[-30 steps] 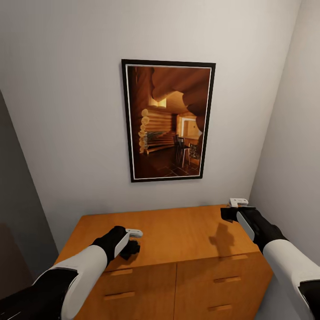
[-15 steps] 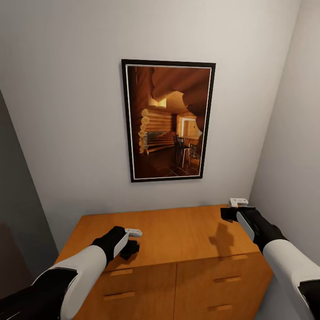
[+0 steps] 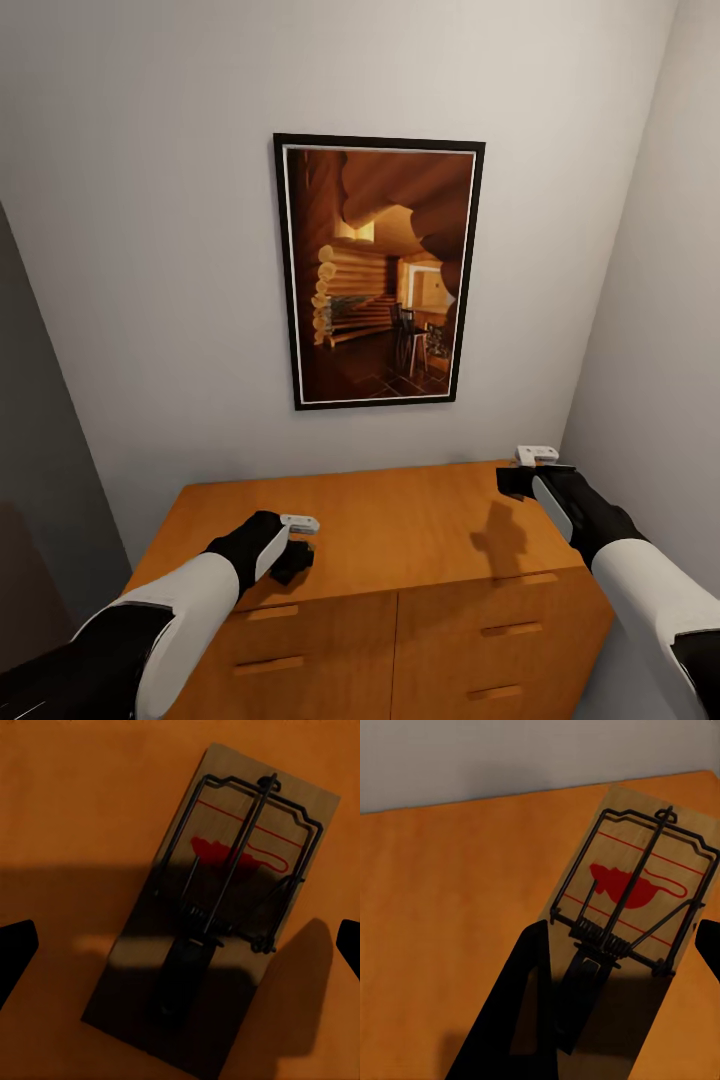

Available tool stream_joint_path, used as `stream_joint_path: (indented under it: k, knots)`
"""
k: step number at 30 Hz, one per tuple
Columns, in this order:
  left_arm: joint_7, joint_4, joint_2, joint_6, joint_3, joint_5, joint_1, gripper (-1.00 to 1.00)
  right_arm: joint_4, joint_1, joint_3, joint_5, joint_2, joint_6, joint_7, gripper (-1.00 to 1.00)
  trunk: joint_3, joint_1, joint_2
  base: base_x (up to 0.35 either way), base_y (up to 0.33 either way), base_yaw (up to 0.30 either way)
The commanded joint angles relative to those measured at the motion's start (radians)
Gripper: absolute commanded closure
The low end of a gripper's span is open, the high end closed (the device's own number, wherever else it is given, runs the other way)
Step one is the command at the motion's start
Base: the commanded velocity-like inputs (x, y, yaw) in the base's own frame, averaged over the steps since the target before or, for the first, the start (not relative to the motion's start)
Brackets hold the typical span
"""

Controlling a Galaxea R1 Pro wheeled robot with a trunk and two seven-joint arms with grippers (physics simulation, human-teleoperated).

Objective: Take the four mousetraps from the cabinet in the bathroom and place them on the bathroom floor. Make sure all four end up on the same floor surface, and ensure that at least two of them are either under or directly next to the same bathroom sink.

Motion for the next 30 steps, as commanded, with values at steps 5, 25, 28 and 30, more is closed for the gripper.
stream_joint_path:
  k: [5,25,28,30]
  knots:
    - [0.003,-0.001,0.000,0.005,-0.004,0.001,0.000,-1.00,-0.001,0.000,0.005,-0.003,-0.001,0.004,0.001,1.00,0.000,0.000,-0.001,0.000,0.000,0.000]
    - [0.003,0.005,0.000,0.004,-0.006,0.001,0.000,-1.00,-0.001,0.000,0.006,-0.003,-0.002,0.004,0.001,1.00,0.000,0.000,-0.001,0.000,0.000,0.000]
    - [0.003,0.005,0.000,0.004,-0.006,0.001,0.000,-1.00,-0.001,0.000,0.006,-0.003,-0.002,0.004,0.001,1.00,0.000,0.000,-0.001,0.000,0.000,0.000]
    - [0.003,0.005,0.000,0.003,-0.006,0.001,0.000,-1.00,-0.001,0.000,0.006,-0.003,-0.002,0.004,0.001,1.00,0.000,0.000,-0.001,0.000,0.000,0.000]
